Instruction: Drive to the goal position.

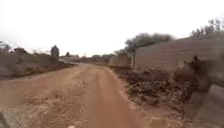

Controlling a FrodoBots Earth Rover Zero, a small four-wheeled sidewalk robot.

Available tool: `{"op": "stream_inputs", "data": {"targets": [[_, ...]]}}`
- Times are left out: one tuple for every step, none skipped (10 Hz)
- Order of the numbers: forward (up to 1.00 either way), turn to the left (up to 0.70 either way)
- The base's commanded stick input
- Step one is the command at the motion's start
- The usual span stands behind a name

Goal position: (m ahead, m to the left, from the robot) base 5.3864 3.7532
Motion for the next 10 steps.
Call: {"op": "stream_inputs", "data": {"targets": [[0.50, 0.00], [0.50, 0.00], [0.50, 0.00], [0.50, 0.00], [0.50, 0.00], [0.50, 0.00], [0.50, 0.00], [0.50, 0.00], [0.50, 0.00], [0.50, 0.00]]}}
